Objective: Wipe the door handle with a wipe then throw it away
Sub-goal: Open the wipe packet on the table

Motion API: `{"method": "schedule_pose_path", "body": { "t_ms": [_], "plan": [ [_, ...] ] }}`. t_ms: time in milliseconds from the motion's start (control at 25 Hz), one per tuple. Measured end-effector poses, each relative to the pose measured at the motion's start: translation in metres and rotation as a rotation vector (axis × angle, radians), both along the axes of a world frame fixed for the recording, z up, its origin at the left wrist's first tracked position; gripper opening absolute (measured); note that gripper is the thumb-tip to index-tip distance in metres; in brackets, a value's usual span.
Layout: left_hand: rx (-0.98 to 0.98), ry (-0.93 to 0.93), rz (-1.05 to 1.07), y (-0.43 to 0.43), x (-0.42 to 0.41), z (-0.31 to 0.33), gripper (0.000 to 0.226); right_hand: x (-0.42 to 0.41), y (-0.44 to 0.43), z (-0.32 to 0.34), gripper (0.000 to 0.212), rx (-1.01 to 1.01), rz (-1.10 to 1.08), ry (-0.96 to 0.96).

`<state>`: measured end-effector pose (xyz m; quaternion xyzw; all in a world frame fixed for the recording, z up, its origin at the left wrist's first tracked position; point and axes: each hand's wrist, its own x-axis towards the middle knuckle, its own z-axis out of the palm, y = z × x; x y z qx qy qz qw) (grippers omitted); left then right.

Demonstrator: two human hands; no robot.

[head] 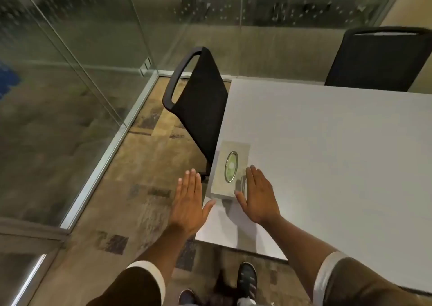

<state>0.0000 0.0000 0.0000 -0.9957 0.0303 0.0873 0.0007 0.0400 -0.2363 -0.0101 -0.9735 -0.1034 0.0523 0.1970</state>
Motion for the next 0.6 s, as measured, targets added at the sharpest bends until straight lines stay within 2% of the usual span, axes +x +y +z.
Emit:
{"method": "schedule_pose_path", "body": {
  "t_ms": [120, 400, 600],
  "plan": [
    [0.023, 0.007, -0.03, -0.013, 0.021, -0.006, 0.099, 0.024, -0.004, 0.002, 0.068, -0.008, 0.017, -0.082],
    [-0.064, 0.141, -0.112, -0.016, 0.089, -0.024, 0.087, 0.081, 0.017, 0.0, 0.032, -0.104, -0.015, 0.065],
    [-0.138, 0.213, -0.219, -0.013, 0.125, -0.046, 0.087, 0.107, 0.034, -0.011, 0.031, -0.16, -0.038, 0.113]
  ]
}}
